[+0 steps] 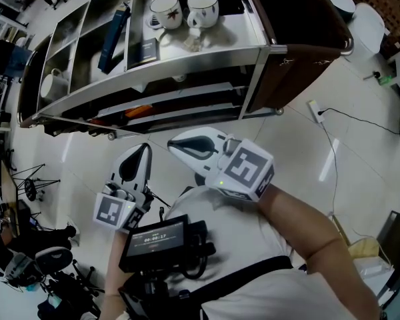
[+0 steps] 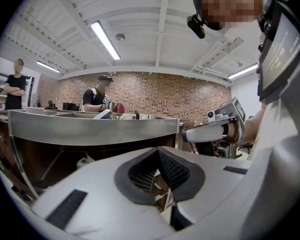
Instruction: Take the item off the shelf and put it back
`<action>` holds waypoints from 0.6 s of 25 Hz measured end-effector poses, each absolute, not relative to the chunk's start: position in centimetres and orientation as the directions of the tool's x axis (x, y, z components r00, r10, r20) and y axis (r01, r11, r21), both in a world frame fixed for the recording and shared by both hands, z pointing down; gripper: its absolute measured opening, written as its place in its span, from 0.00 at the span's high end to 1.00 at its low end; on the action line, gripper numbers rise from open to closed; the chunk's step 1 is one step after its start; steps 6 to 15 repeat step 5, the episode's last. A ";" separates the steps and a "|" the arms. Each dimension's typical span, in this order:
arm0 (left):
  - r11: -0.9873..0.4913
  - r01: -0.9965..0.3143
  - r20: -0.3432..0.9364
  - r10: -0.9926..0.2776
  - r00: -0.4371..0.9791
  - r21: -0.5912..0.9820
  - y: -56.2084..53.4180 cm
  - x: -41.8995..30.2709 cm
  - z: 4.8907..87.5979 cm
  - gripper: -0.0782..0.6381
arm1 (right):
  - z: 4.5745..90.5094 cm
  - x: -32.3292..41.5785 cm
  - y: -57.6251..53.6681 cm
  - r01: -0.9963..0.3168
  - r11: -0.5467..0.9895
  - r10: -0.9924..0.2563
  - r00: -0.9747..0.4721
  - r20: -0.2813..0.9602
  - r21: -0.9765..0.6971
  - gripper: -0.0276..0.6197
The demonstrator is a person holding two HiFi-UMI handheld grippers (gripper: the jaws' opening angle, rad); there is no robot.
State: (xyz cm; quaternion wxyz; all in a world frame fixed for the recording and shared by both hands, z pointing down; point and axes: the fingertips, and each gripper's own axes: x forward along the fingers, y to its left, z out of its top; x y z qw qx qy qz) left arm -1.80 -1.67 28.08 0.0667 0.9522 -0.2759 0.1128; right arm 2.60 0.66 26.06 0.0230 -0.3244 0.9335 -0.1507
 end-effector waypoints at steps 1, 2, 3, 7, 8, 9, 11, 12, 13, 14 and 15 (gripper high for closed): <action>-0.840 -0.540 0.250 -0.510 0.823 0.064 -1.7 -1.7 28.0 0.89 | 26.0 2.6 0.8 -0.596 0.746 -0.609 -0.791 0.058 -0.296 0.95; -0.840 -0.539 0.248 -0.510 0.824 0.063 -1.7 -1.7 27.9 0.89 | 25.9 2.6 0.8 -0.595 0.749 -0.607 -0.793 0.059 -0.293 0.95; -0.841 -0.538 0.247 -0.509 0.824 0.061 -1.7 -1.6 27.8 0.89 | 25.9 2.6 0.8 -0.594 0.750 -0.605 -0.794 0.061 -0.292 0.95; -0.842 -0.536 0.245 -0.509 0.825 0.058 -1.7 -1.6 27.7 0.89 | 25.7 2.7 0.8 -0.593 0.749 -0.603 -0.795 0.064 -0.296 0.95; -0.842 -0.536 0.245 -0.509 0.825 0.058 -1.7 -1.6 27.7 0.89 | 25.7 2.7 0.8 -0.593 0.749 -0.603 -0.795 0.064 -0.296 0.95; -0.842 -0.536 0.245 -0.509 0.825 0.058 -1.7 -1.6 27.7 0.89 | 25.7 2.7 0.8 -0.593 0.749 -0.603 -0.795 0.064 -0.296 0.95; -0.842 -0.536 0.245 -0.509 0.825 0.058 -1.7 -1.6 27.7 0.89 | 25.7 2.7 0.8 -0.593 0.749 -0.603 -0.795 0.064 -0.296 0.95; -0.842 -0.536 0.245 -0.509 0.825 0.058 -1.7 -1.6 27.7 0.89 | 25.7 2.7 0.8 -0.593 0.749 -0.603 -0.795 0.064 -0.296 0.95; -0.842 -0.536 0.245 -0.509 0.825 0.058 -1.7 -1.6 27.7 0.89 | 25.7 2.7 0.8 -0.593 0.749 -0.603 -0.795 0.064 -0.296 0.95; -0.842 -0.536 0.245 -0.509 0.825 0.058 -1.7 -1.6 27.7 0.89 | 25.7 2.7 0.8 -0.593 0.749 -0.603 -0.795 0.064 -0.296 0.95; -0.842 -0.536 0.245 -0.509 0.825 0.058 -1.7 -1.6 27.7 0.89 | 25.7 2.7 0.8 -0.593 0.749 -0.603 -0.795 0.064 -0.296 0.95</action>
